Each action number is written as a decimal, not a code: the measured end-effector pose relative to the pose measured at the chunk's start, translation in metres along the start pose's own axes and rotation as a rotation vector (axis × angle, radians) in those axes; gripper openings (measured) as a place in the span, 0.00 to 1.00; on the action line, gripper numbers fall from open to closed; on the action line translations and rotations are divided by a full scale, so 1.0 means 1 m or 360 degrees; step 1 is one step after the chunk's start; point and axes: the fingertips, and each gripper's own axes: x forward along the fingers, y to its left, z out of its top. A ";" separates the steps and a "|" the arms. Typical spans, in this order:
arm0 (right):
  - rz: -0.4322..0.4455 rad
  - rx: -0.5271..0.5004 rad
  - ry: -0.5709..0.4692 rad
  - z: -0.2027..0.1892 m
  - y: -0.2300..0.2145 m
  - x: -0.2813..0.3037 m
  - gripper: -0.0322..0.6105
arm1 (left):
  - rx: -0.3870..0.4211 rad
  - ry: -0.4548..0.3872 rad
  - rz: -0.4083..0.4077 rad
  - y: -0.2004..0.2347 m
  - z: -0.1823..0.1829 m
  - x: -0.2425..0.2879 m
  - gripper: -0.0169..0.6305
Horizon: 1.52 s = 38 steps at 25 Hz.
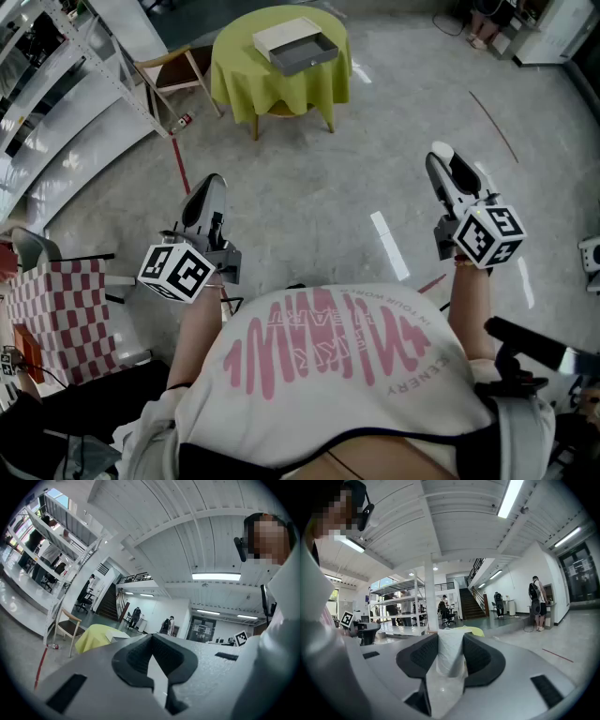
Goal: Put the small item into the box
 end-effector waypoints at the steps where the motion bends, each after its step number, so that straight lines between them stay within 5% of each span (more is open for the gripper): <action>1: -0.0002 0.0005 0.0005 -0.002 -0.001 0.000 0.31 | 0.0001 0.0000 0.0000 0.000 -0.001 0.001 0.04; 19: -0.0026 0.0070 0.0153 -0.032 0.018 0.024 0.31 | -0.0024 0.0014 -0.0004 0.016 -0.006 -0.003 0.04; 38: 0.0083 0.0020 0.0226 -0.044 0.090 0.091 0.31 | -0.0032 0.0001 0.0119 0.093 0.015 -0.046 0.04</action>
